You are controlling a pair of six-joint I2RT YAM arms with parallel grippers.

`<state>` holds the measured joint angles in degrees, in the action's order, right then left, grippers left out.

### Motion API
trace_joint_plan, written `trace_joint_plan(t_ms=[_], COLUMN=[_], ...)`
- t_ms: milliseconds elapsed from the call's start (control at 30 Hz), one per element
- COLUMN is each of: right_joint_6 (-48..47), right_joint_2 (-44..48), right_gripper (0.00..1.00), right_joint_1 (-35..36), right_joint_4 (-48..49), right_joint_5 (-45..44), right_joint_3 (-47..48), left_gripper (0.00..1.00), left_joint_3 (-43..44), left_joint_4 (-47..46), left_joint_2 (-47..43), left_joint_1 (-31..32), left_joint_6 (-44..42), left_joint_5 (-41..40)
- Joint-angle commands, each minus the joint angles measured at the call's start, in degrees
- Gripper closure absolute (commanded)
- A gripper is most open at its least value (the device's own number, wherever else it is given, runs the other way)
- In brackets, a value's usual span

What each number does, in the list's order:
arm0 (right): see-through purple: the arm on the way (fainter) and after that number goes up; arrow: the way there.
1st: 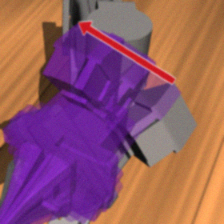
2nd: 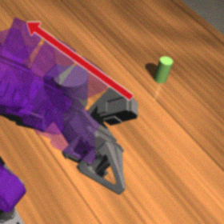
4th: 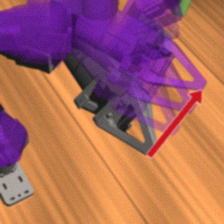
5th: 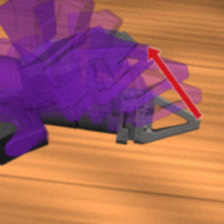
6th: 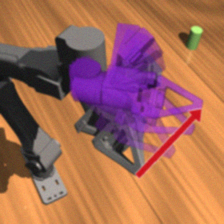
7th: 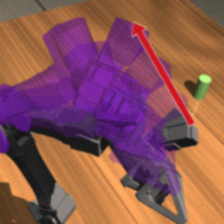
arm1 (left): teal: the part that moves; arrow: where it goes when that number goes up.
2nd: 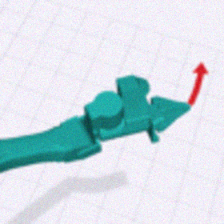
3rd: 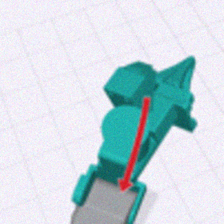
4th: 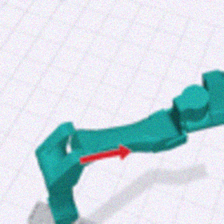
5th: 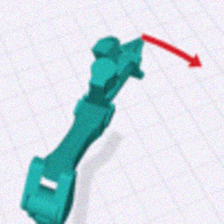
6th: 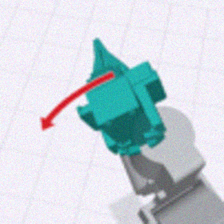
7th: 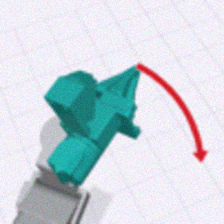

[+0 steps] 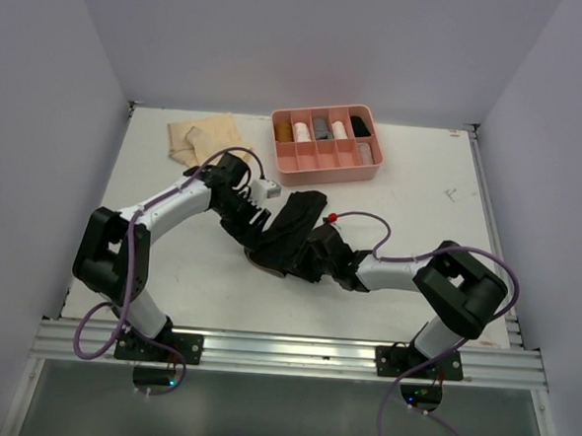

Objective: Roll the underwear
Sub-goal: Fold the underwear

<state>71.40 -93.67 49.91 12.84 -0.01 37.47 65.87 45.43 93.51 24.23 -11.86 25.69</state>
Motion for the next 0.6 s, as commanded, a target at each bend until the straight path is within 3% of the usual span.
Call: trace_joint_plan(t_ms=[0, 100, 300, 400, 500, 567], right_joint_6=[0.9, 1.0, 1.3, 1.6, 1.6, 1.8], right_joint_2=[-1.2, -1.1, -1.8, -1.8, -1.9, -2.1], right_gripper=[0.65, 0.65, 0.65, 0.66, 0.66, 0.66], right_joint_1=[0.4, 0.5, 0.5, 0.5, 0.5, 0.6], right_joint_4=[0.3, 0.3, 0.8, 1.0, 1.5, 1.8], right_joint_5=[-0.3, -0.3, -0.2, -0.3, -0.3, -0.2], right_joint_3=[-0.4, -0.6, -0.7, -0.9, -0.9, -0.9], left_gripper=[0.39, 0.48, 0.55, 0.81, 0.96, 1.0], left_joint_3=[-0.4, -0.5, -0.8, -0.4, 0.5, 0.8], left_joint_4=[-1.9, -2.3, -2.9, -2.8, -1.8, -0.8], left_joint_2=[1.1, 1.8, 3.3, 3.0, 2.6, 2.0], left_joint_1=[0.4, 0.5, 0.6, 0.6, 0.6, 1.2], left_joint_6=[2.2, 2.3, 2.3, 2.3, 2.1, 1.6], left_joint_5=[-2.0, -2.3, -1.6, -1.3, -0.1, -0.8])
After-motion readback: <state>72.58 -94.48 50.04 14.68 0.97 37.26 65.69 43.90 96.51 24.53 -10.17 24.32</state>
